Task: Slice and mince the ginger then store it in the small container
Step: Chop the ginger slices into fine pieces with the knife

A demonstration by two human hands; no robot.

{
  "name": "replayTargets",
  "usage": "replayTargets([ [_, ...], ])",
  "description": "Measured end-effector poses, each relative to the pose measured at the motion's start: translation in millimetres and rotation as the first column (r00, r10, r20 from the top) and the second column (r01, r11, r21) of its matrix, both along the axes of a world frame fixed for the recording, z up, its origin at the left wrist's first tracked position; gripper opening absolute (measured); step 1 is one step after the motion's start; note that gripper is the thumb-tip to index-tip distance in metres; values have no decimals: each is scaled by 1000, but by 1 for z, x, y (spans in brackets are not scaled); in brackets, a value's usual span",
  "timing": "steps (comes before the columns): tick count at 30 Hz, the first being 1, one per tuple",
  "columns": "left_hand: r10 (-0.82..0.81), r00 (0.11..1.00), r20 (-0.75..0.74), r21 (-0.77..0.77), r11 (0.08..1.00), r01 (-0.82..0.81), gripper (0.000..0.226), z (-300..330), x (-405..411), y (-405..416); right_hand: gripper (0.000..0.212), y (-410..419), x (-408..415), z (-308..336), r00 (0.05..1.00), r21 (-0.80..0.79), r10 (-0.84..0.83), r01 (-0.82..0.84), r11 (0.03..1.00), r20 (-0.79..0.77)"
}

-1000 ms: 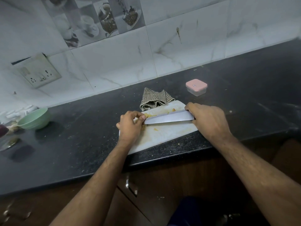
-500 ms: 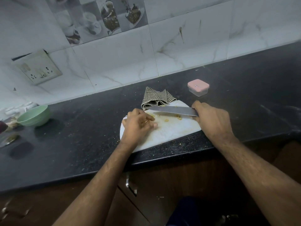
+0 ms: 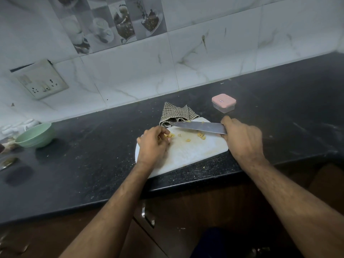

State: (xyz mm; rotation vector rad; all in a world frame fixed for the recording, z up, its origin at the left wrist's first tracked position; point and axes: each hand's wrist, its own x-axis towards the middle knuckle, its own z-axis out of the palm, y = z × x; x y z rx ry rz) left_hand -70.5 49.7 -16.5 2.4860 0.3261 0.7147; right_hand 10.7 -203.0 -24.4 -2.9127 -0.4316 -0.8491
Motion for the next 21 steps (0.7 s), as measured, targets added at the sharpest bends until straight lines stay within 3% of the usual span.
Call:
replayTargets([
  [4, -19, 1000, -2, 55, 998, 19, 4, -3, 3, -11, 16, 1, -1, 1, 1000, -1, 5, -5, 1000, 2],
  [9, -55, 987, -154, 250, 964, 93, 21, -5, 17, -33, 16, 1, 0, 0, 999, 24, 34, -33, 999, -18],
  [17, -55, 986, -158, 200, 976, 87, 11, -6, 34, -42, 16, 2, 6, -2, 998, 43, 67, -67, 997, -14],
  [21, -57, 989, -140, 207, 975, 86, 18, -10, 35, -43, 15, 0, 5, 0, 997, 61, 78, -77, 995, -21],
])
